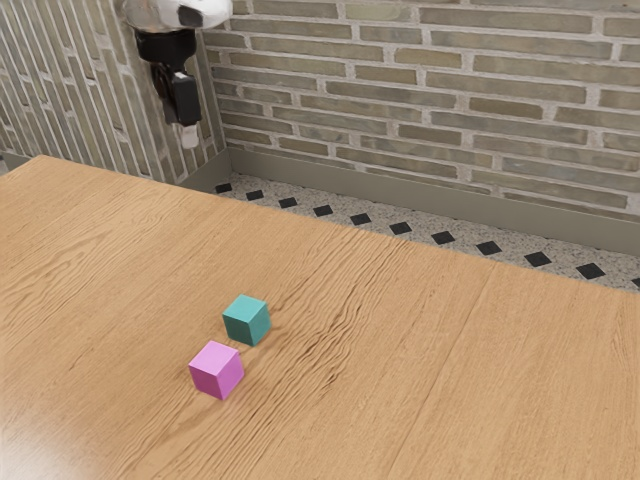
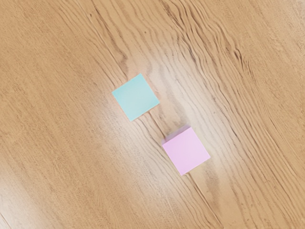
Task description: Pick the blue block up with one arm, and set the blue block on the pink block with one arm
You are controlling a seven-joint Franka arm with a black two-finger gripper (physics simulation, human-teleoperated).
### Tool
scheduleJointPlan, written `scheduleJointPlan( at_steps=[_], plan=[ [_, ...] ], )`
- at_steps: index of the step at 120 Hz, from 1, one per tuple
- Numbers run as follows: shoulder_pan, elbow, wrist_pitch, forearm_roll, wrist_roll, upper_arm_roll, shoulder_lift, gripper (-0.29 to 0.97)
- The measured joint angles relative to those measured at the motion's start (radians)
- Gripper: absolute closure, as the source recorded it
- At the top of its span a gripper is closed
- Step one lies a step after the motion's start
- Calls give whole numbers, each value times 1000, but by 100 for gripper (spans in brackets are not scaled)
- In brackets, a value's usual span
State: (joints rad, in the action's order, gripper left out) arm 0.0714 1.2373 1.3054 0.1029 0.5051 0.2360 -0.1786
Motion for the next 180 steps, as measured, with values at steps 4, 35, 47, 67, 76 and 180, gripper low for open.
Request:
scheduleJointPlan(
  at_steps=[4,35,47,67,76,180],
  plan=[
    [-43,1,4,5,-14,0,-26,0],
    [-77,2,50,41,-97,2,-146,0],
    [-67,11,84,51,-101,4,-160,0],
    [-37,135,207,-18,-64,4,-170,0],
    [-19,201,290,-62,-50,2,-166,0],
    [131,772,1081,-40,-804,-44,-51,0]
  ],
)
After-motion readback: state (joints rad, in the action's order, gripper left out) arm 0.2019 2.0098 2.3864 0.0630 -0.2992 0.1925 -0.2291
